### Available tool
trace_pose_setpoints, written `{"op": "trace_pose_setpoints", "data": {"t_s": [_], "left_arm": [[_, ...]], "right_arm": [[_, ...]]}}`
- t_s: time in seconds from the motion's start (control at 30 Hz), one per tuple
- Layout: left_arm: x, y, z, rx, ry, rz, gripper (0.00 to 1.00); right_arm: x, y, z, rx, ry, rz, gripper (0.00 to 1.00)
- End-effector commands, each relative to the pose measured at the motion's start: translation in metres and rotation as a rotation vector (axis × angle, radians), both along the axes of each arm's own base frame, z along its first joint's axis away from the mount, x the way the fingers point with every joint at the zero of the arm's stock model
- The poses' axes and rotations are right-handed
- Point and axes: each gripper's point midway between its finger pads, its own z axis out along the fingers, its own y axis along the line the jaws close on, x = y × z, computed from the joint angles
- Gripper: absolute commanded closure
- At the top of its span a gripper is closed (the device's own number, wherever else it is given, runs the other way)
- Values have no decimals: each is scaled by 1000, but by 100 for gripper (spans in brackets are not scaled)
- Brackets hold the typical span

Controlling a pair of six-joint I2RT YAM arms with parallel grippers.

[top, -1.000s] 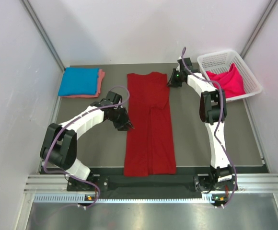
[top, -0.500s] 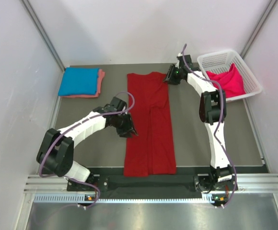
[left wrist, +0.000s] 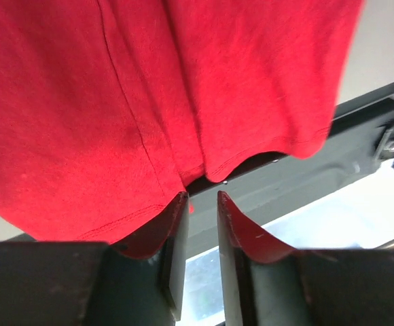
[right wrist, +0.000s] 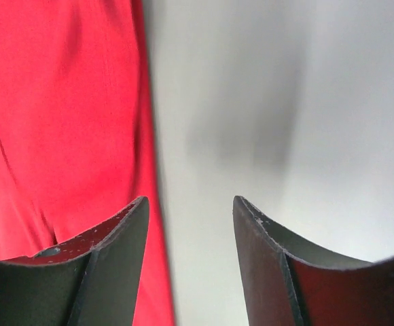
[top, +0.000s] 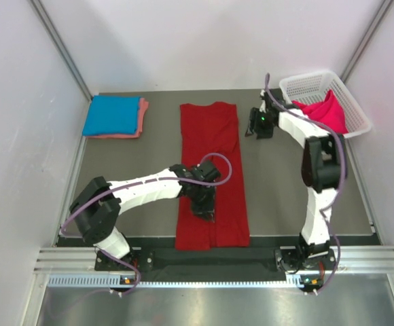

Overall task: Fold and stack the t-shirts
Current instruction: Fold the tshirt

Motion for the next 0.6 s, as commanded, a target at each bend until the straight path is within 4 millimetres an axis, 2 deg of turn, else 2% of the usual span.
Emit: {"op": "trace_pose_setpoints", "data": {"t_s": [0.0, 0.03, 0.07, 0.1, 0.13, 0.17, 0.2, 0.23, 0.27, 0.3, 0.4, 0.47, 0.57], "left_arm": [[-15, 2, -10, 57, 28, 1, 73], [-18, 2, -12, 66, 36, 6, 74], [-19, 4, -13, 82, 24, 7, 74], [-25, 1, -13, 84, 17, -9, 75], [-28, 0, -14, 91, 14, -15, 74], [-32, -1, -17, 102, 18, -23, 74], [-38, 0, -19, 123, 20, -27, 73], [-42, 2, -20, 146, 26, -30, 72], [-45, 4, -24, 166, 32, -32, 71], [-49, 4, -26, 185, 26, -33, 69], [-55, 10, -30, 239, 26, -19, 66], [-56, 14, -28, 254, 13, -9, 63], [-59, 18, -27, 265, 4, 3, 61]], "right_arm": [[-37, -26, 52, -46, -115, 4, 47], [-48, -25, 54, -31, -111, 11, 47], [-60, -23, 70, -8, -139, 19, 47], [-83, -25, 55, -3, -79, 24, 47], [-95, -23, 54, 11, -65, 34, 47], [-107, -23, 64, 24, -82, 42, 47], [-129, -21, 48, 37, -31, 59, 47], [-139, -22, 47, 39, -22, 66, 47], [-149, -22, 55, 46, -43, 71, 47], [-166, -24, 43, 48, -7, 76, 47], [-192, -26, 41, 61, -1, 81, 46], [-202, -27, 44, 68, -12, 84, 46], [-219, -27, 35, 73, 7, 91, 46]]}}
